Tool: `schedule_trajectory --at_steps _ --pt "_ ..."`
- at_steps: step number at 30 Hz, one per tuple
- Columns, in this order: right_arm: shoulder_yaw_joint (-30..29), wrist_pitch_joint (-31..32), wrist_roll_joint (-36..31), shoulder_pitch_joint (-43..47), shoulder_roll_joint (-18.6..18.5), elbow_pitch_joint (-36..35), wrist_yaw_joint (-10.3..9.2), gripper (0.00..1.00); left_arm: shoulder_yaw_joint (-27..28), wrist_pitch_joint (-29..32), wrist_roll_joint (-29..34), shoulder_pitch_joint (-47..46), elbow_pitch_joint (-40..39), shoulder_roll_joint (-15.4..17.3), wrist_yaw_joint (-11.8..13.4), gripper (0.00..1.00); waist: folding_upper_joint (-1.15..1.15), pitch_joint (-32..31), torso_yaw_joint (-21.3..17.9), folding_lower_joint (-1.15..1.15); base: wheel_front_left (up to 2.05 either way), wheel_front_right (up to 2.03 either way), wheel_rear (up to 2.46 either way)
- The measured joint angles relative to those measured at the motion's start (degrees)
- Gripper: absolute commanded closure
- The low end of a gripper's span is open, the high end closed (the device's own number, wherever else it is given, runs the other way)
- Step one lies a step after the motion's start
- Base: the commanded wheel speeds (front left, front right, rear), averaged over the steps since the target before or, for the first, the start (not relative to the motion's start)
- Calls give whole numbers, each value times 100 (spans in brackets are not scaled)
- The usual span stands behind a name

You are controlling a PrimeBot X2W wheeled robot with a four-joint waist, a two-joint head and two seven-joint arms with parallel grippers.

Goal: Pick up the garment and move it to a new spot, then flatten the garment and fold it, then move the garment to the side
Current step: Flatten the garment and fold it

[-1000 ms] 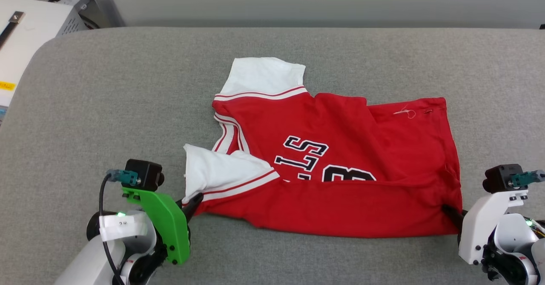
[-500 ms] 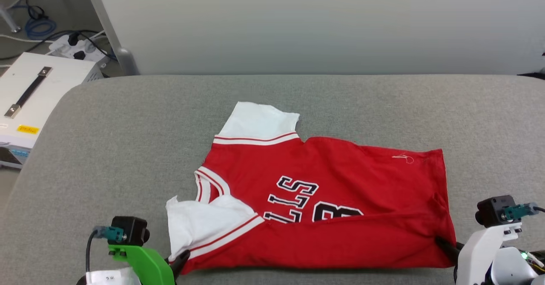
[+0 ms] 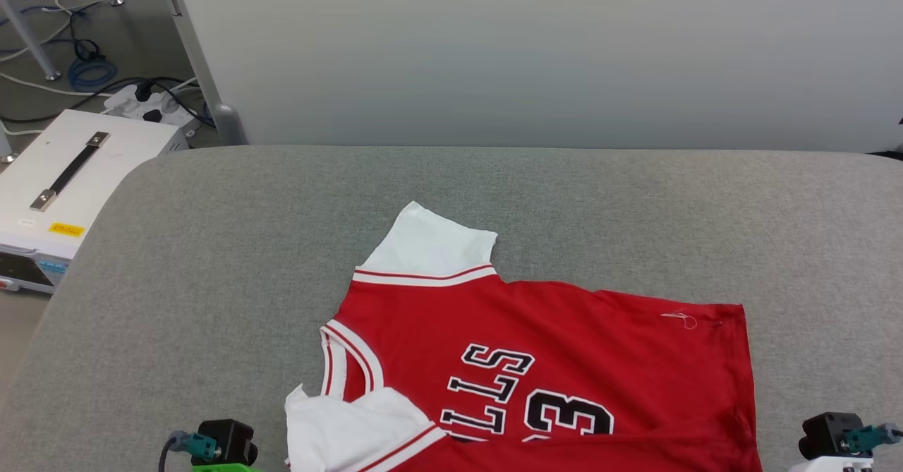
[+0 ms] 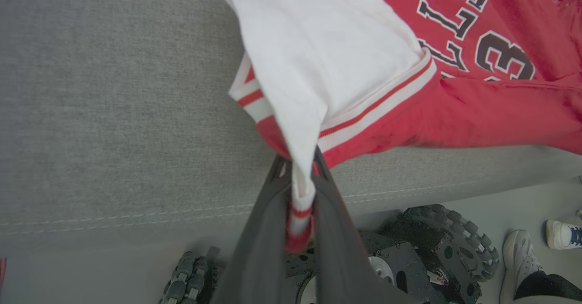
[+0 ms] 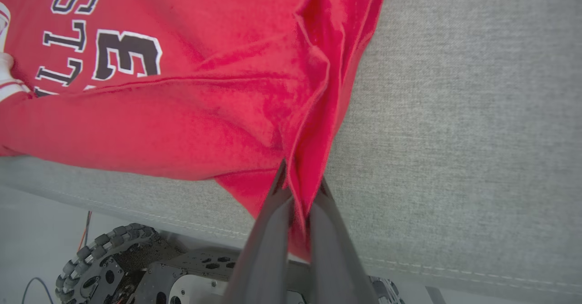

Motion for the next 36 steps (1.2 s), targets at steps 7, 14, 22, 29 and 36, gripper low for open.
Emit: schedule_trajectory --at_steps 7,14,22,29,36 --pt "73 -844 -35 15 121 425 0 0 -47 -194 -8 -261 645 -233 -175 0 0 64 -64 0 0 0 0" --pt "49 -2212 -371 -66 229 264 0 0 108 -860 338 -591 704 -211 -180 0 0 27 -155 0 0 0 0" --pt "-272 -2934 -1110 -330 670 -441 0 0 407 -1747 757 -1034 687 -369 125 0 0 179 -289 0 0 0 0" --pt "-204 -3279 -1462 -847 820 -1089 0 0 379 -2069 1176 -2313 940 -487 69 0 0 767 -449 0 0 0 0" --pt "3 -3417 -1494 -1419 789 -1212 0 0 261 -1645 1160 -3871 1748 -532 -525 0 0 1461 -587 1 0 0 0"
